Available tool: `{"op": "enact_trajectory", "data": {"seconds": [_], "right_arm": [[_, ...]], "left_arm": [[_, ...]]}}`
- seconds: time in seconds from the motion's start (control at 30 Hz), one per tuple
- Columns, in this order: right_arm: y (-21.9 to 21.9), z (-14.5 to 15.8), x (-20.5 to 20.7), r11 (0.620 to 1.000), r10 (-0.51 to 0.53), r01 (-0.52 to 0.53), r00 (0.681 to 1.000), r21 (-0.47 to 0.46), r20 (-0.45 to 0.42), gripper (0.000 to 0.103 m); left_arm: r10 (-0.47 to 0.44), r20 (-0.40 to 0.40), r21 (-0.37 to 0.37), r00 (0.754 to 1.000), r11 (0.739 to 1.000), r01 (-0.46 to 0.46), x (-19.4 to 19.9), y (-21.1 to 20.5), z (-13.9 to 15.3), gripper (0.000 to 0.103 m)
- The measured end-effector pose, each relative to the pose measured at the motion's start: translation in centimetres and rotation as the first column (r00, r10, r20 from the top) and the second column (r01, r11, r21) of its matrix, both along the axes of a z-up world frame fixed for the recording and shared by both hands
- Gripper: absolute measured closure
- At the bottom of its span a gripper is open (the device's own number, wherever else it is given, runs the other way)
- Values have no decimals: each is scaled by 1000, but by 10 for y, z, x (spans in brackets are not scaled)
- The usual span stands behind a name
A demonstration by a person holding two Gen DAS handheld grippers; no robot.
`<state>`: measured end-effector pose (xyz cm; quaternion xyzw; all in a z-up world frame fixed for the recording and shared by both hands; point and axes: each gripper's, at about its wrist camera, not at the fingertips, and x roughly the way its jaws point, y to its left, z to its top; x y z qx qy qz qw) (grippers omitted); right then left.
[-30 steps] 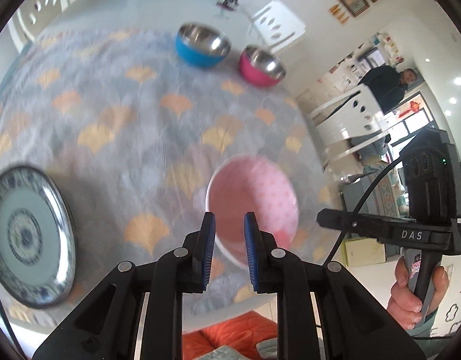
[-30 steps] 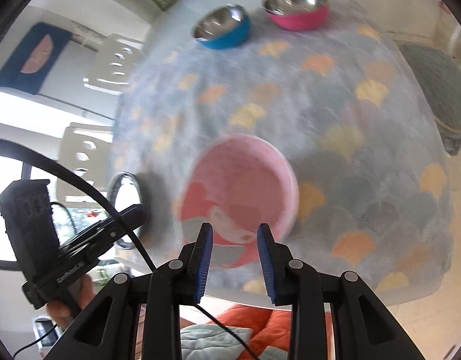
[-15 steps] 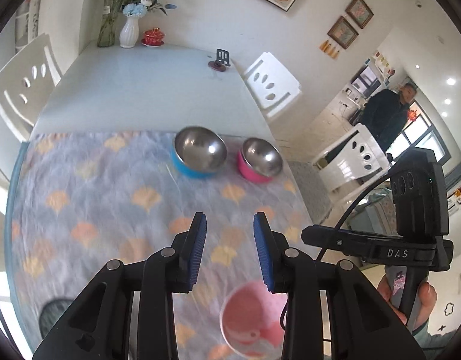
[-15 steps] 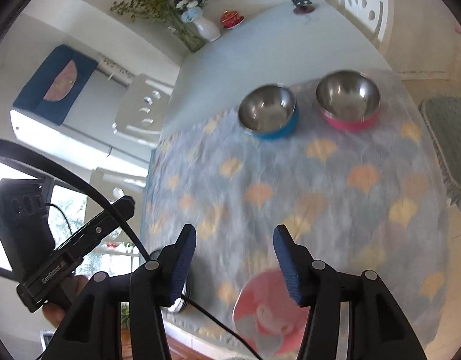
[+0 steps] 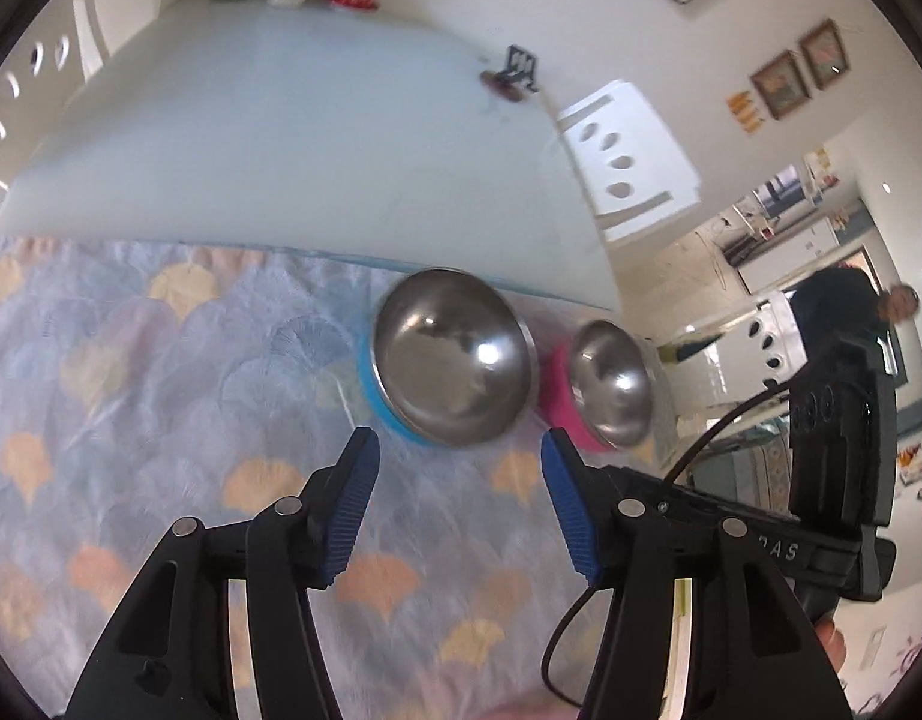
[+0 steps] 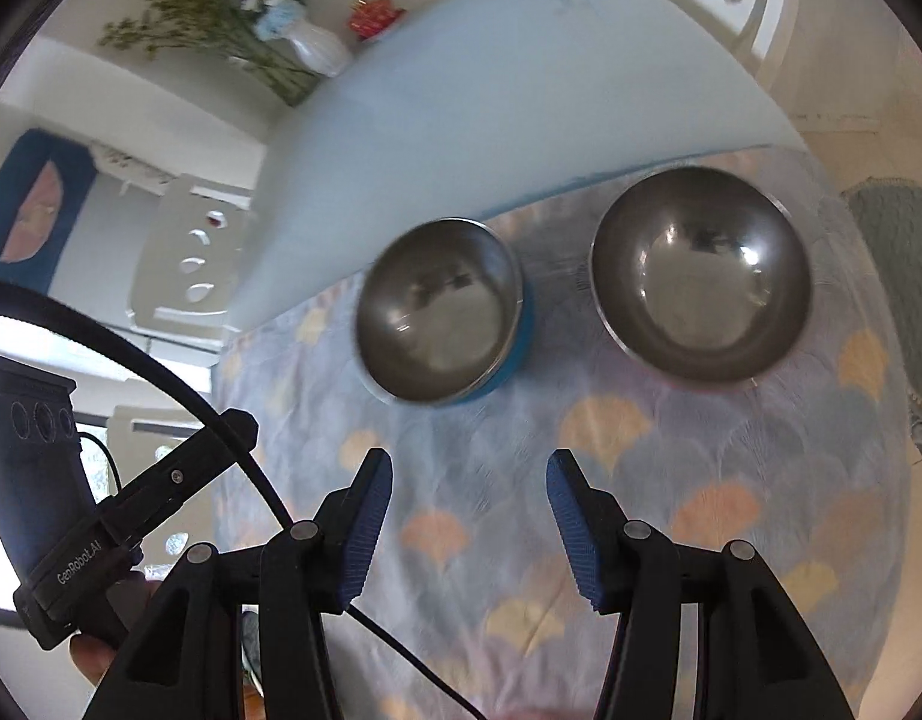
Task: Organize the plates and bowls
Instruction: 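Move both grippers to the blue steel bowl and grasp its rim, then lift the blue steel bowl with both grippers and lower it into the pink bowl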
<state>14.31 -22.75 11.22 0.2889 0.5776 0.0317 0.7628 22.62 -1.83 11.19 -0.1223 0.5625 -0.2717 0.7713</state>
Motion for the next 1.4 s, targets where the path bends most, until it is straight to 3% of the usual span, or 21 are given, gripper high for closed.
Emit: {"op": "enact_trajectory", "data": {"seconds": [0.07,0.13,0.27,0.43,0.77,1.03,1.2,1.4], "right_arm": [[-3,-16,12,1000,-6,6,1000,7,-19,51],[-7,-32,23,1000,-16,17,999,25,-38,51],[-11,-49,36,999,-26,28,998,37,-55,51],[-11,-64,48,998,-11,14,998,55,-55,51],[4,-79,60,999,49,-50,997,-6,-59,71],[14,-53,52,985,132,-136,990,-108,-42,72],[17,-25,39,976,182,-184,983,-117,-30,72],[29,13,13,947,240,-240,970,-214,-24,72]], "left_arm": [[18,-33,10,999,1000,-18,14,-5,-19,52],[26,-62,21,998,999,-24,24,-9,-36,61],[40,-103,37,994,999,-36,37,-14,-59,70],[26,-100,57,995,998,-20,45,-18,-71,72],[13,-85,97,996,995,-5,52,-23,-83,86],[0,-45,101,999,995,5,37,-22,-66,86],[28,-32,36,999,999,-26,17,-11,-43,86],[57,29,-30,998,998,-57,-16,-5,-5,86]]}}
